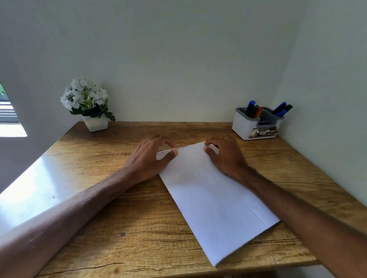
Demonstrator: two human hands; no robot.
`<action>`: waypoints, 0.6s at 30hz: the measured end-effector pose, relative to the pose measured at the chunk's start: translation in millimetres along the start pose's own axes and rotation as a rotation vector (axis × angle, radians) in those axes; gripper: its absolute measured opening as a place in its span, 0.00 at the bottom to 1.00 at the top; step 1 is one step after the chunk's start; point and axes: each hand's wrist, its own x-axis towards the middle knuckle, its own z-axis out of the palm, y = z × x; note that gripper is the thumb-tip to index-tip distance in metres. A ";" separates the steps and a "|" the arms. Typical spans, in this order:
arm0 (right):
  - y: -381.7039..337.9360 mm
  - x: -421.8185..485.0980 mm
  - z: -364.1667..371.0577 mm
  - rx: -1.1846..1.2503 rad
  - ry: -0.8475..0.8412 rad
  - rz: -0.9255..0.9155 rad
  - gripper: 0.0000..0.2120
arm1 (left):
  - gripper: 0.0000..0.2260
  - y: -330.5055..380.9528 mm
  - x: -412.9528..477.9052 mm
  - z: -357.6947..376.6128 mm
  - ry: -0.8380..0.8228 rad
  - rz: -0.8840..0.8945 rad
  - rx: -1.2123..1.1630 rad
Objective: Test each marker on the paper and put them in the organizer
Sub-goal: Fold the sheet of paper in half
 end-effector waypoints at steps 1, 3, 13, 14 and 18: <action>-1.1 0.7 1.8 0.001 0.025 0.026 0.14 | 0.15 5.2 -2.4 -0.3 -0.049 0.000 0.000; -6.1 -1.0 -1.0 0.012 0.062 0.084 0.13 | 0.23 19.4 -9.2 -0.2 -0.207 -0.001 0.020; -15.8 -42.0 -21.7 -0.023 -0.106 -0.016 0.25 | 0.26 7.0 -8.7 -6.2 -0.431 -0.019 0.041; -16.9 -46.6 -21.8 -0.027 -0.155 -0.001 0.27 | 0.26 7.4 -8.5 -6.1 -0.433 -0.017 0.037; -19.4 -53.0 -21.7 -0.034 -0.163 0.024 0.27 | 0.25 10.8 -10.4 -7.7 -0.431 -0.021 0.041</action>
